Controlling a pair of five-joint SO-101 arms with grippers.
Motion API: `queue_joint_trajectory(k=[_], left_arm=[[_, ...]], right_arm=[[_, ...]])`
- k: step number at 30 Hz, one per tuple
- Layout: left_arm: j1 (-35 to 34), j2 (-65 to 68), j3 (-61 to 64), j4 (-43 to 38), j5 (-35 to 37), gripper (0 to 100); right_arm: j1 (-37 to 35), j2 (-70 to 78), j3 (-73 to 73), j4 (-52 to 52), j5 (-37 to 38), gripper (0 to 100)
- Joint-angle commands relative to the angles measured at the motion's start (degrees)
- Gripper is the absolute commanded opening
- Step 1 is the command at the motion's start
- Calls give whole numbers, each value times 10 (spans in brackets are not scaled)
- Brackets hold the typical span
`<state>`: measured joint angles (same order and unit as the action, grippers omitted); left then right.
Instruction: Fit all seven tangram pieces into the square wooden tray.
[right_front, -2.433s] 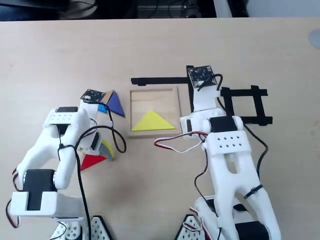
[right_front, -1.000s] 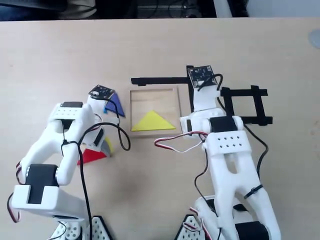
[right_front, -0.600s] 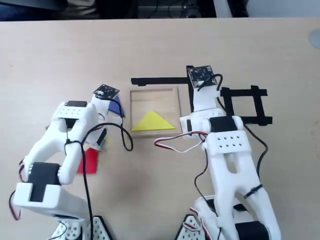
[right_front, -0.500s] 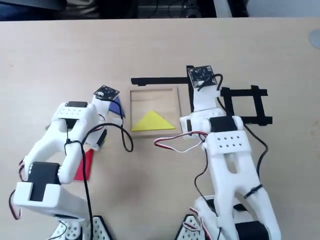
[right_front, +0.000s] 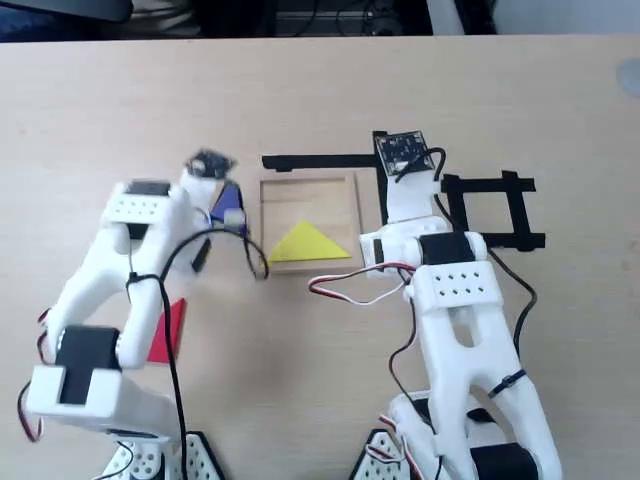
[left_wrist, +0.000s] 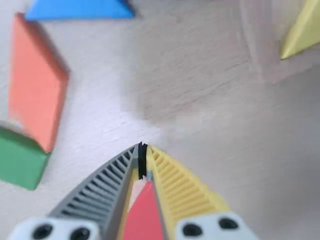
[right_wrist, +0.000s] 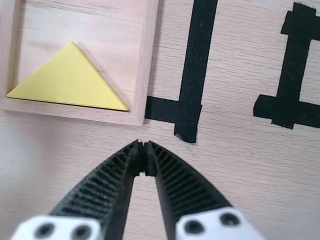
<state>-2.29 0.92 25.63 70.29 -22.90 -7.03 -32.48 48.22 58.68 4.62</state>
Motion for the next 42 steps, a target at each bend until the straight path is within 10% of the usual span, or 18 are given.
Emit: queue_joint_trajectory(k=[1,6,12,17,23,32,42], left_arm=[[-9,-83,-118,126,-25,29],[-95,-160,-145,298,-183,29],[-322,-146,-44,301,-447,30],[-363,-105,68,273,-597,30],[-369,-46,190,82,-562,30],[-339,-41,296,4,-548,29],[-182,-35,227,-73,-323,30]], right_arm=[[-7,2,0,-6,5,13],[-7,0,6,-6,5,14],[-7,0,6,-6,6,14],[-7,0,5,-6,6,14],[-7,0,7,-7,6,14],[-7,1,7,-10,6,14],[-7,1,7,-9,6,14]])
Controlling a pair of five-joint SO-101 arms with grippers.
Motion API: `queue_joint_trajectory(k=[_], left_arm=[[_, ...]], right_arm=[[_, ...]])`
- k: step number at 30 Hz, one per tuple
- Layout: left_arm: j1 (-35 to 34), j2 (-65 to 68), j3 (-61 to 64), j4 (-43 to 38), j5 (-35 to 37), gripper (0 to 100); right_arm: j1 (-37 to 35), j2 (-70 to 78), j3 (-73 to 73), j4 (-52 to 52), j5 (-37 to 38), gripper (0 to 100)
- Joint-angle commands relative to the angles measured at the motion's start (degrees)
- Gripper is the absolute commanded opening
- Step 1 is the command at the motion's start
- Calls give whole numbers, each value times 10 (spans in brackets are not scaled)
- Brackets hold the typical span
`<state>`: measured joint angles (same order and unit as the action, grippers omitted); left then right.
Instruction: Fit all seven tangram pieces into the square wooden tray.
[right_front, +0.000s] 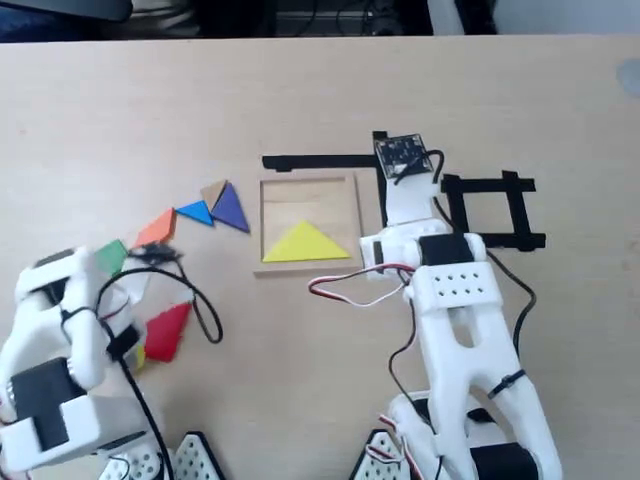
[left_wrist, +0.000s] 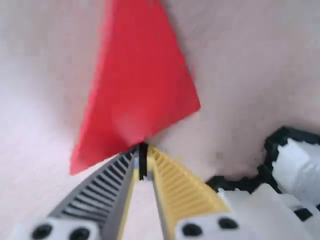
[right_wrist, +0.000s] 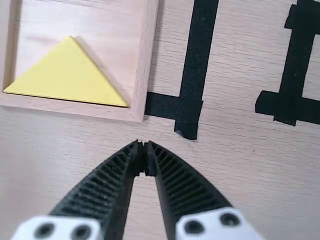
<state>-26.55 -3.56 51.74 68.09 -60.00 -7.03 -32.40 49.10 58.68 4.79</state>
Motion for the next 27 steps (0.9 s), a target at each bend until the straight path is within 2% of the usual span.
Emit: queue_joint_trajectory(k=[1,5,9,12,16,20,23,27], left_arm=[[84,10,-37,-54,55,30],[181,10,-52,-54,69,30],[222,10,-94,-83,142,30],[220,10,-115,-102,178,30],[188,4,-123,-95,184,30],[141,3,-191,4,184,30],[134,3,-232,62,201,30],[142,-36,-200,3,282,30]], right_arm=[[-7,0,-1,-9,4,14],[-7,0,-1,-9,4,14],[-7,0,-1,-10,12,14],[-5,-1,-1,-10,18,12],[4,-2,-2,-10,15,12],[33,-3,-11,-11,-14,12],[51,-3,-19,-11,-32,12],[62,-3,-21,-11,-38,12]])
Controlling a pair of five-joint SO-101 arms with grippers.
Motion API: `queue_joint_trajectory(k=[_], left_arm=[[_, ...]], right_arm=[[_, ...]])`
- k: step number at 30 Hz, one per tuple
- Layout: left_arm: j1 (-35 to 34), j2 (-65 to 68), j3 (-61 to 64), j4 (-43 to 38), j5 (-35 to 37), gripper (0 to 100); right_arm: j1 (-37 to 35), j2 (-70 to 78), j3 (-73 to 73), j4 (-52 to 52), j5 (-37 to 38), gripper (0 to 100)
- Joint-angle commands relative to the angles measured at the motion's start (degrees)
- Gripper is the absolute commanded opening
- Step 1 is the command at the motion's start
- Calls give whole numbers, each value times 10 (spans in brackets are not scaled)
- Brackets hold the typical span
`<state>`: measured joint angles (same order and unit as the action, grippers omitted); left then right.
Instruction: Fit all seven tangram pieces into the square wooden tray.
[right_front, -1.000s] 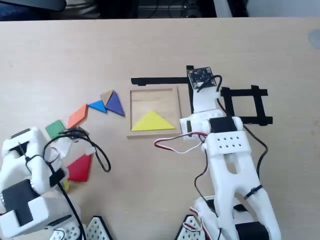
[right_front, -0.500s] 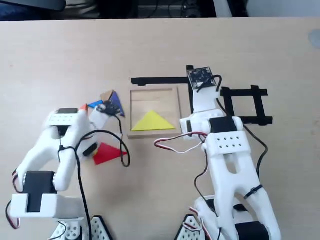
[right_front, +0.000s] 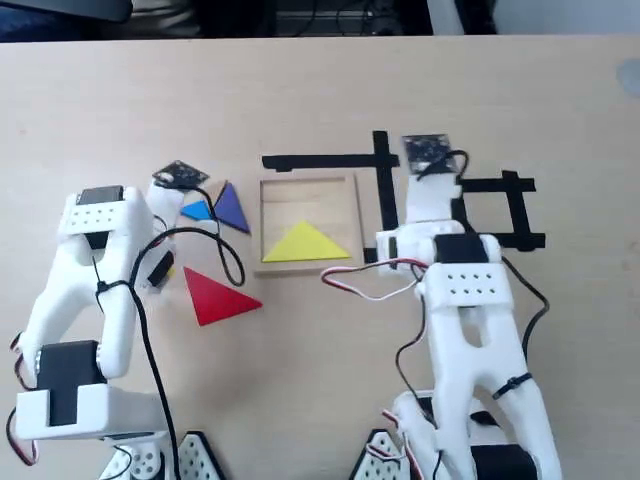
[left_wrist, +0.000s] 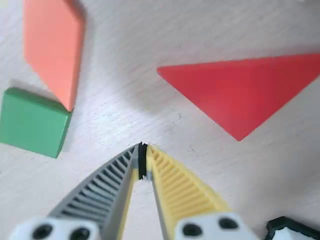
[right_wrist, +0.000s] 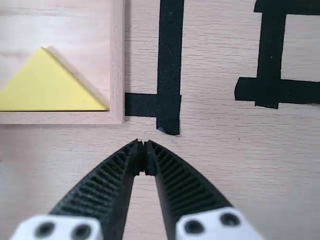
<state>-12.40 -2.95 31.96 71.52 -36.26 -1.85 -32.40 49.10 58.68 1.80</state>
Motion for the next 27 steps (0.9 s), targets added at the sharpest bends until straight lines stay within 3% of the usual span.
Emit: queue_joint_trajectory(k=[1,10,15,21,27], left_arm=[[11,-64,15,-52,59,30],[87,-383,168,-245,256,34],[60,-439,207,-232,323,184],[43,-445,253,-218,312,198],[71,-445,305,-246,306,198]], right_arm=[[11,-3,-21,-11,-8,12],[8,-2,-3,-40,-5,12],[8,1,-3,-41,-4,12],[7,1,-1,-42,-4,12],[7,1,0,-43,-4,13]])
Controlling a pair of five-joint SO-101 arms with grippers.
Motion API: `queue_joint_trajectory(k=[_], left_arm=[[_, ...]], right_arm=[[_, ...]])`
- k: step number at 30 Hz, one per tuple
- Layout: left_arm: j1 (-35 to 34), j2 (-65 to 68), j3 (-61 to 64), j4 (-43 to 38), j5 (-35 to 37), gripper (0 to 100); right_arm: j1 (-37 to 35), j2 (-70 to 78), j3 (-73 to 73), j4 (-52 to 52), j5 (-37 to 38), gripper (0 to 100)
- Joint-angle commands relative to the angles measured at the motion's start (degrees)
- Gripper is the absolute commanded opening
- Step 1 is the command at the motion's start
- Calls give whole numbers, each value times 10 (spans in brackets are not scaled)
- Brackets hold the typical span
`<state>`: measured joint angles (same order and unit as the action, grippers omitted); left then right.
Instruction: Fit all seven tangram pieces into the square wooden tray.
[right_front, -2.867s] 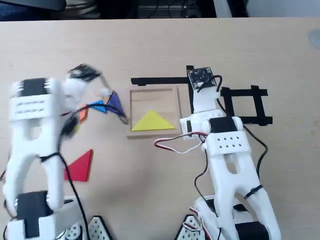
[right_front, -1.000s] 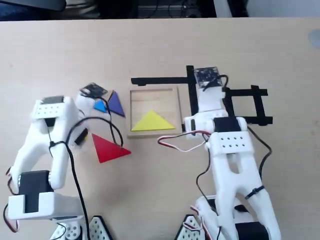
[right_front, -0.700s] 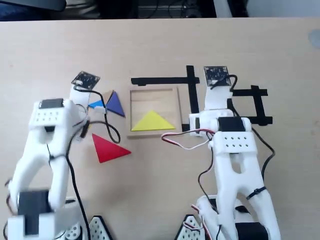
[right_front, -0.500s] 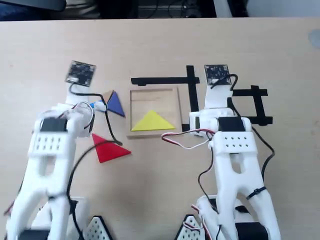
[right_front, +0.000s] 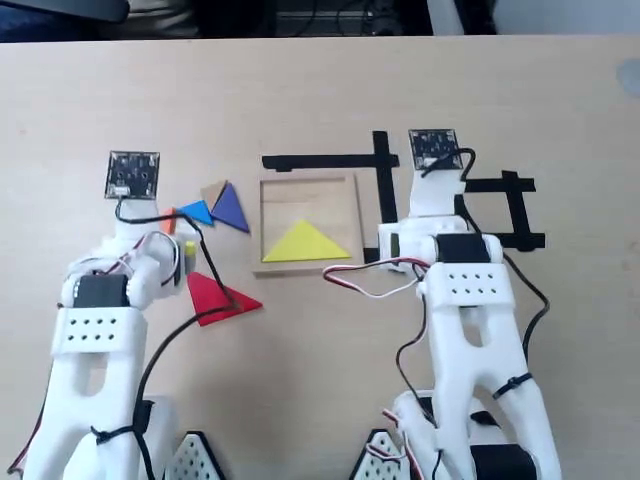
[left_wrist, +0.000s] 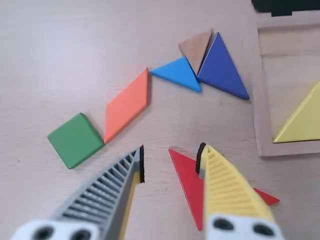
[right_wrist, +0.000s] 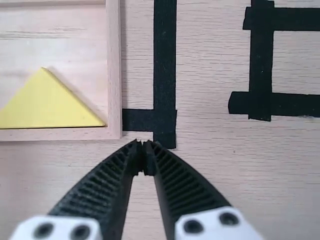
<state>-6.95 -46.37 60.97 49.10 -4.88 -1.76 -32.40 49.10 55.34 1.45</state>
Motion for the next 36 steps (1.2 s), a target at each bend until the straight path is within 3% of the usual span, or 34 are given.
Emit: queue_joint_trajectory(k=[1,8,13,22,28,32,36], left_arm=[[21,-12,29,-29,-9,198],[27,-105,118,-39,-14,204],[25,-171,177,-33,-106,204],[28,-256,234,-33,-115,209],[90,-258,238,36,-220,254],[94,-258,201,115,-350,258],[79,-255,139,164,-396,258]], right_arm=[[6,1,0,-10,1,13],[6,1,0,-17,1,14],[6,1,2,-18,1,14],[6,1,2,-18,1,14],[6,1,2,-18,1,14],[6,1,2,-18,2,14],[6,1,2,-18,18,14]])
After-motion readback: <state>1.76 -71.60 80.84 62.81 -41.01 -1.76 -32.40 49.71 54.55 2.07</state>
